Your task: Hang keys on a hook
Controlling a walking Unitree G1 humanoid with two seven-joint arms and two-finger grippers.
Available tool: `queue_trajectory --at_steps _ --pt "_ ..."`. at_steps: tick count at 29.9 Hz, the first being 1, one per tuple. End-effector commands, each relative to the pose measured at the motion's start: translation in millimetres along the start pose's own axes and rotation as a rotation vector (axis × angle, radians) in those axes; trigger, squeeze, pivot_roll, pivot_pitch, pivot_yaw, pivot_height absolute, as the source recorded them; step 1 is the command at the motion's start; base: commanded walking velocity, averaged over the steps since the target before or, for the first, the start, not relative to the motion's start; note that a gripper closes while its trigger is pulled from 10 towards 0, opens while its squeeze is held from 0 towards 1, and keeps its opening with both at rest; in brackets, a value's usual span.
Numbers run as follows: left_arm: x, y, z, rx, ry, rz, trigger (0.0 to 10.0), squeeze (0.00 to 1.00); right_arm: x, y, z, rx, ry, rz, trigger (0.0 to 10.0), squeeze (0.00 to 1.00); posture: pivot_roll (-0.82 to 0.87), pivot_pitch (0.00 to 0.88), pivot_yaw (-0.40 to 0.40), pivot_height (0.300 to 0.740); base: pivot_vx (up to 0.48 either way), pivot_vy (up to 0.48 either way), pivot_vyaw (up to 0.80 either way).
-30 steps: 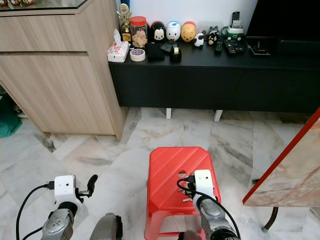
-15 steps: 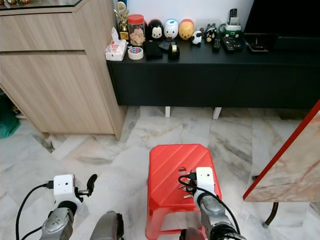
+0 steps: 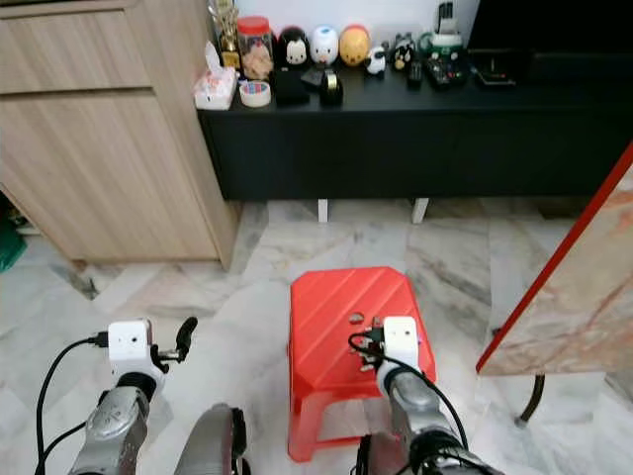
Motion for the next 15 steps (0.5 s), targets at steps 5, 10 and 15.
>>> queue_trajectory --at_steps 5,10,15 --pt "-0.9 19.9 -2.3 0.011 -0.01 -0.054 10.0 0.0 -2.3 9.9 4.0 -0.014 0.013 -0.016 10.0 0.0 0.11 0.152 0.017 0.602 0.0 0.0 0.0" --pt "1.0 34.2 -4.7 0.012 -0.021 -0.089 10.0 0.0 -2.5 10.9 6.7 -0.011 0.021 -0.022 10.0 0.0 0.11 0.183 0.022 0.602 0.0 0.0 0.0" --pt "6.1 42.9 -5.1 0.015 -0.023 -0.103 10.0 0.0 -2.2 11.3 9.0 0.0 0.035 -0.032 10.0 0.0 0.12 0.211 0.021 0.602 0.0 0.0 0.0"
Point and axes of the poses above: a point about 5 cm out from each wrist's last joint towards the gripper, its own x axis pointing back from the gripper into the wrist, its own y axis along the axis of the wrist's last joint, z = x × y, the point moved 6 cm from there along -x, pointing out of the wrist towards the gripper, and after that the axes turned 14 degrees about -x, right-handed, at the moved point
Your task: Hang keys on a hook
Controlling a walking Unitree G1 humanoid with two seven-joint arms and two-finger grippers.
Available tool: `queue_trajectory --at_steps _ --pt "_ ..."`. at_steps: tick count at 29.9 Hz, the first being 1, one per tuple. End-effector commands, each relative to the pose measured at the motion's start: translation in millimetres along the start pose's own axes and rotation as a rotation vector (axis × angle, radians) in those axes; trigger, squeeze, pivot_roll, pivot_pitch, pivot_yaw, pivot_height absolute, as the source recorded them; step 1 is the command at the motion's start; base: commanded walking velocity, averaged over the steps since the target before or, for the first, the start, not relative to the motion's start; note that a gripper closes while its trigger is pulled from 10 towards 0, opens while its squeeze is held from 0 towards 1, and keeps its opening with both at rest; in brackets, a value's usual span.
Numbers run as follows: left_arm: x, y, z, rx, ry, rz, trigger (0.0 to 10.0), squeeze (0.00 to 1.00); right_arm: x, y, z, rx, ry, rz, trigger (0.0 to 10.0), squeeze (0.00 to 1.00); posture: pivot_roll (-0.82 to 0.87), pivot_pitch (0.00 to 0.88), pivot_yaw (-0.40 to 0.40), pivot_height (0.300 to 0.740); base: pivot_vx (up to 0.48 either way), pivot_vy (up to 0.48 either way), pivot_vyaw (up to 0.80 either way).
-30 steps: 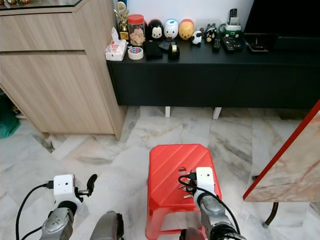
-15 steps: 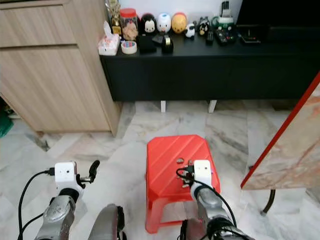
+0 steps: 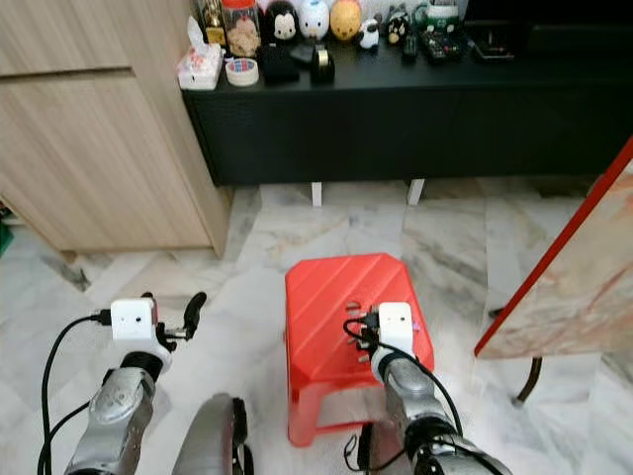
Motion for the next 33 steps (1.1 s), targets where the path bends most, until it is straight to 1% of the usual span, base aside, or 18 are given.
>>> queue_trajectory --at_steps 1,4,8,18,21,23,25,33 --pt "4.3 1.2 0.3 0.017 0.002 0.007 10.0 0.0 0.9 -4.3 0.4 0.0 0.004 0.008 10.0 0.0 0.12 0.211 0.021 0.602 0.0 0.0 0.0" --pt "2.9 10.2 -0.3 0.023 0.001 -0.006 10.0 0.0 -0.3 0.7 4.6 0.018 0.022 -0.004 10.0 0.0 0.13 0.229 0.022 0.602 0.0 0.0 0.0" --pt "6.2 13.6 -2.0 0.028 -0.002 -0.008 10.0 0.0 -1.2 6.6 7.1 0.027 0.035 -0.022 10.0 0.0 0.13 0.246 0.023 0.602 0.0 0.0 0.0" --pt "16.7 8.8 -0.3 0.029 0.0 0.029 10.0 0.0 -2.5 18.2 12.7 0.01 0.059 -0.063 10.0 0.0 0.13 0.261 0.02 0.602 0.0 0.0 0.0" --pt "19.7 7.2 0.8 0.027 0.003 0.037 10.0 0.0 -2.6 17.9 13.5 0.012 0.061 -0.062 10.0 0.0 0.13 0.257 0.02 0.602 0.0 0.0 0.0" --pt "20.0 7.1 0.8 0.027 0.003 0.038 10.0 0.0 -2.7 18.1 13.6 0.011 0.061 -0.063 10.0 0.0 0.13 0.257 0.021 0.602 0.0 0.0 0.0" --pt "20.3 7.1 0.5 0.026 0.002 0.041 10.0 0.0 -3.0 23.0 15.3 -0.005 0.07 -0.08 10.0 0.0 0.14 0.256 0.022 0.602 0.0 0.0 0.0" --pt "20.7 5.6 -1.4 0.027 -0.004 0.053 10.0 0.0 -4.0 27.9 16.4 0.003 0.072 -0.086 10.0 0.0 0.13 0.252 0.023 0.602 0.0 0.0 0.0"
Point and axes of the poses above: a point about 5 cm out from each wrist's last joint towards the gripper, its own x axis pointing back from the gripper into the wrist, its own y axis along the axis of the wrist's last joint, z = x × y, the point moved 6 cm from there along -x, pointing out of the wrist towards the gripper, and after that the axes turned 14 degrees about -x, right-handed, at the moved point
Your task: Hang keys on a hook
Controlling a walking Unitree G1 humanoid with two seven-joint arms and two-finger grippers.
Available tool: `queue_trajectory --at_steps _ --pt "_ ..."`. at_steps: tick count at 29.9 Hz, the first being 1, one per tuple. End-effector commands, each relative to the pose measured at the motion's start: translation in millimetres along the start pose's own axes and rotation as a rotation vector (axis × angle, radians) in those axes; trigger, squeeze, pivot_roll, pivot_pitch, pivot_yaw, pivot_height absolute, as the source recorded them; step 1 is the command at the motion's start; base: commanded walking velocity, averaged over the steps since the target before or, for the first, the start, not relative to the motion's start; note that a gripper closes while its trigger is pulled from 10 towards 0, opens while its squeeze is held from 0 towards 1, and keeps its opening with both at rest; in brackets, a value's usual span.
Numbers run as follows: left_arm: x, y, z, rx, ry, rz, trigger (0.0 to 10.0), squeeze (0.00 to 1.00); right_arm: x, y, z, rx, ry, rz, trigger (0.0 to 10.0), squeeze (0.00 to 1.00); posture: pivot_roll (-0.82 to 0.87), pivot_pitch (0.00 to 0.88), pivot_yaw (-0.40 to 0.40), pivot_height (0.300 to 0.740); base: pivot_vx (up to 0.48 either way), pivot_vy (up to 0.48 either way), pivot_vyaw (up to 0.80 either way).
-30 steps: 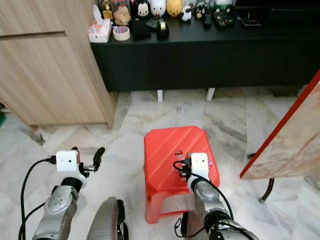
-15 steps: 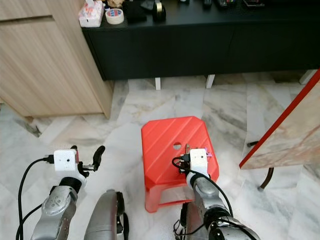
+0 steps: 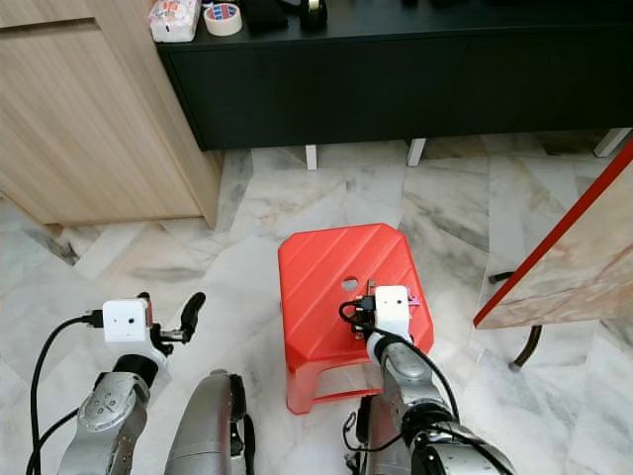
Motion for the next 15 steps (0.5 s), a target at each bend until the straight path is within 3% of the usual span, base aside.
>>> queue_trajectory --at_steps 1,2,3,4,15 --pt "5.2 -8.1 -1.3 0.011 -0.001 0.033 10.0 0.0 0.3 -2.5 -0.7 -0.01 -0.005 0.008 10.0 0.0 0.13 0.251 0.023 0.602 0.0 0.0 0.0" --pt "5.5 -8.3 -1.4 0.011 -0.002 0.034 10.0 0.0 0.3 -2.5 -1.0 -0.008 -0.007 0.01 7.6 0.0 0.13 0.251 0.023 0.602 0.0 0.0 0.0" --pt "5.7 -8.5 -1.6 0.011 -0.002 0.035 10.0 0.0 0.2 -2.6 -1.2 -0.005 -0.008 0.012 3.4 0.0 0.13 0.251 0.023 0.602 0.0 0.0 0.0" --pt "6.2 -9.0 -1.8 0.011 -0.003 0.039 10.0 0.0 0.1 -3.0 -1.8 0.002 -0.011 0.017 0.0 0.0 0.13 0.251 0.022 0.602 0.0 0.0 0.0" --pt "7.4 -12.2 -2.7 0.013 -0.007 0.051 10.0 0.0 0.1 -5.2 -0.5 0.006 -0.006 0.029 0.0 0.0 0.13 0.254 0.021 0.602 0.0 0.0 0.0"
Point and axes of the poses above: a point about 5 cm out from each wrist's last joint towards the gripper, its own x axis pointing back from the gripper into the wrist, its own y axis along the axis of the wrist's last joint, z = x × y, the point moved 6 cm from there along -x, pointing out of the wrist towards the gripper, and after that the axes turned 14 degrees about -x, right-handed, at the moved point
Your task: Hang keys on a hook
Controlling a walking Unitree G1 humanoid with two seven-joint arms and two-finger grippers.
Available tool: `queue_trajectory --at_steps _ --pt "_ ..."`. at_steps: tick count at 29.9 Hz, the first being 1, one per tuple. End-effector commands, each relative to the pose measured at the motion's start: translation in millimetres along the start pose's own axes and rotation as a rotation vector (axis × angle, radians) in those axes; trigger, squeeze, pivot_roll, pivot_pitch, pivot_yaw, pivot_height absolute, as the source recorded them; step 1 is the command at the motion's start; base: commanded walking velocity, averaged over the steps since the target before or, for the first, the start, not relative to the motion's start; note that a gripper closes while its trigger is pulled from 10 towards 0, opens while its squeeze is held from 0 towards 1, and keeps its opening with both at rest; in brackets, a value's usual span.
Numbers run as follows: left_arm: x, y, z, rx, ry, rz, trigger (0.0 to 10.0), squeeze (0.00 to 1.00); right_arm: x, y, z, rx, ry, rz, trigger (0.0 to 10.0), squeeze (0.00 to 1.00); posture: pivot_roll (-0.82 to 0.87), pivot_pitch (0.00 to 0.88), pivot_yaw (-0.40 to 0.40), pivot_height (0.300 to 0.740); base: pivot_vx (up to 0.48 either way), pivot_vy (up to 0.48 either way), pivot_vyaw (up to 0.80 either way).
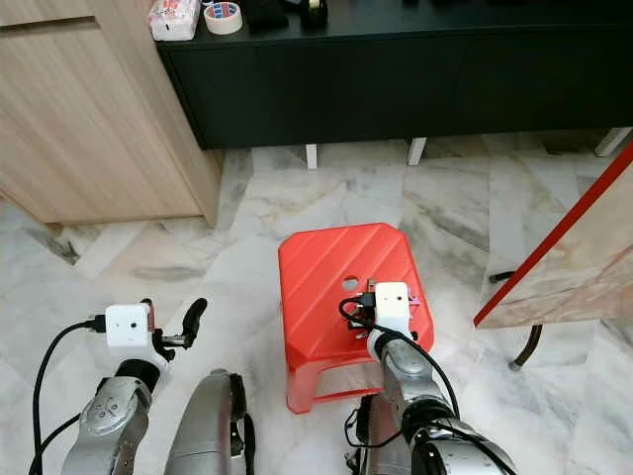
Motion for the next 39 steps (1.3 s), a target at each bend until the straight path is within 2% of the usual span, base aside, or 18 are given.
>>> queue_trajectory --at_steps 1,14,24,25,26,27,28,39 --pt "4.1 -6.1 -0.5 0.005 -0.003 0.024 10.0 0.0 0.7 -7.0 0.3 -0.001 -0.002 0.026 0.0 0.0 0.13 0.254 0.021 0.602 0.0 0.0 0.0" --pt "3.7 -9.8 -6.2 0.015 -0.031 0.039 10.0 0.0 1.6 -9.0 -2.8 0.002 -0.014 0.032 0.0 0.0 0.13 0.251 0.021 0.602 0.0 0.0 0.0" --pt "2.9 -11.1 -5.1 0.016 -0.032 0.043 10.0 0.0 0.4 3.3 -1.6 -0.027 -0.014 -0.028 0.0 0.0 0.13 0.25 0.023 0.602 0.0 0.0 0.0" --pt "3.0 -11.5 -5.5 0.017 -0.033 0.044 10.0 0.0 0.5 3.3 -1.6 -0.025 -0.014 -0.031 10.0 0.0 0.13 0.25 0.023 0.602 0.0 0.0 0.0" --pt "3.0 -11.8 -5.8 0.017 -0.034 0.045 10.0 0.0 0.7 3.2 -1.7 -0.024 -0.014 -0.032 10.0 0.0 0.13 0.25 0.023 0.602 0.0 0.0 0.0" --pt "3.0 -12.0 -6.2 0.018 -0.035 0.046 10.0 0.0 0.8 3.3 -2.0 -0.023 -0.015 -0.033 10.0 0.4 0.12 0.25 0.023 0.602 0.0 0.0 0.0" --pt "2.9 -12.2 -6.5 0.019 -0.036 0.046 10.0 0.0 1.0 3.1 -2.7 -0.022 -0.016 -0.034 10.0 1.0 0.12 0.25 0.023 0.602 0.0 0.0 0.0" --pt "2.5 -12.7 -7.4 0.02 -0.038 0.047 10.0 0.0 1.4 0.5 1.3 -0.022 0.008 -0.028 10.0 1.0 0.12 0.252 0.02 0.602 0.0 0.0 0.0"
Point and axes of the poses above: a point about 5 cm out from each wrist's last joint towards the gripper, its own x axis pointing back from the gripper into the wrist, its own y axis along the axis of the wrist's last joint, z = x × y, the point moved 6 cm from there along -x, pointing out of the wrist towards the gripper, and after that the axes turned 14 degrees about -x, right-handed, at the moved point
